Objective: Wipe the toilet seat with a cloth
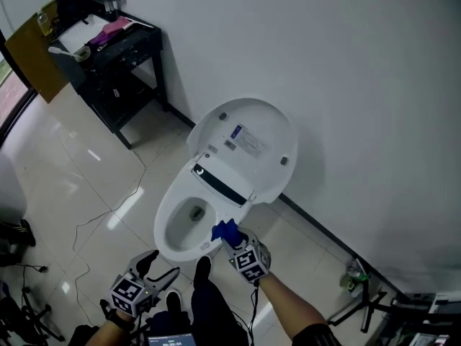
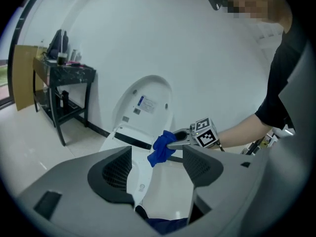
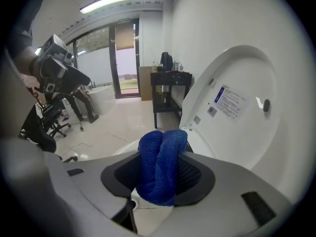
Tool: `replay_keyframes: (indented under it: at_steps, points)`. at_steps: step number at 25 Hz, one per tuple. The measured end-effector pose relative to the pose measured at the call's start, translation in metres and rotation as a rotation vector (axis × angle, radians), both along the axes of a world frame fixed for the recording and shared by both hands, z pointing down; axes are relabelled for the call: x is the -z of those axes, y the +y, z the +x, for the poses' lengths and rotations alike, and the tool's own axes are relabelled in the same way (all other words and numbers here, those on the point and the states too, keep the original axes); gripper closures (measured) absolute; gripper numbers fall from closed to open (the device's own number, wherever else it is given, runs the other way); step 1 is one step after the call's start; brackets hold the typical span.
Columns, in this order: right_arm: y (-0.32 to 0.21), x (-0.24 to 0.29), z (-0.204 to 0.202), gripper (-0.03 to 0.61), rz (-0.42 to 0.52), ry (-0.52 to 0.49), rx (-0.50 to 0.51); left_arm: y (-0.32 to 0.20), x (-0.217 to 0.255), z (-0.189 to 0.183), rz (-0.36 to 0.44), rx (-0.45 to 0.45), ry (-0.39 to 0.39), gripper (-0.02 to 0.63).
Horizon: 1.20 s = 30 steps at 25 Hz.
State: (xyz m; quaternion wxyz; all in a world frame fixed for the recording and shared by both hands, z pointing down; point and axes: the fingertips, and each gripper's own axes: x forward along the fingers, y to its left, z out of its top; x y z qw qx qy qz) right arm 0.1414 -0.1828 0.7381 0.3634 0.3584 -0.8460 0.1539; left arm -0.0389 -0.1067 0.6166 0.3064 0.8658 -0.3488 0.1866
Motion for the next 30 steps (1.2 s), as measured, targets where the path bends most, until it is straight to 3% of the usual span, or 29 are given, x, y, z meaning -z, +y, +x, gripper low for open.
replay_keyframes:
  at_steps: [5, 12, 16, 20, 23, 30]
  points:
    - [-0.051, -0.095, 0.005, 0.39, -0.06, 0.114, 0.104, -0.037, -0.063, 0.027, -0.062, -0.002, -0.007, 0.332]
    - [-0.086, -0.213, -0.013, 0.39, -0.062, 0.301, 0.342, -0.075, -0.143, 0.031, -0.159, 0.032, 0.005, 0.333]
    - [-0.094, -0.261, -0.006, 0.39, -0.067, 0.403, 0.383, -0.072, -0.166, 0.028, -0.2, 0.034, 0.013, 0.333]
    - [-0.1, -0.28, -0.003, 0.38, -0.065, 0.415, 0.379, -0.071, -0.177, 0.028, -0.229, 0.053, 0.013, 0.333]
    - [-0.091, -0.286, -0.002, 0.379, -0.135, 0.389, 0.367, -0.068, -0.179, 0.03, -0.224, 0.048, 0.016, 0.333]
    - [-0.009, -0.289, -0.003, 0.383, -0.267, 0.348, 0.377, -0.057, -0.18, 0.039, -0.255, 0.033, 0.026, 0.333]
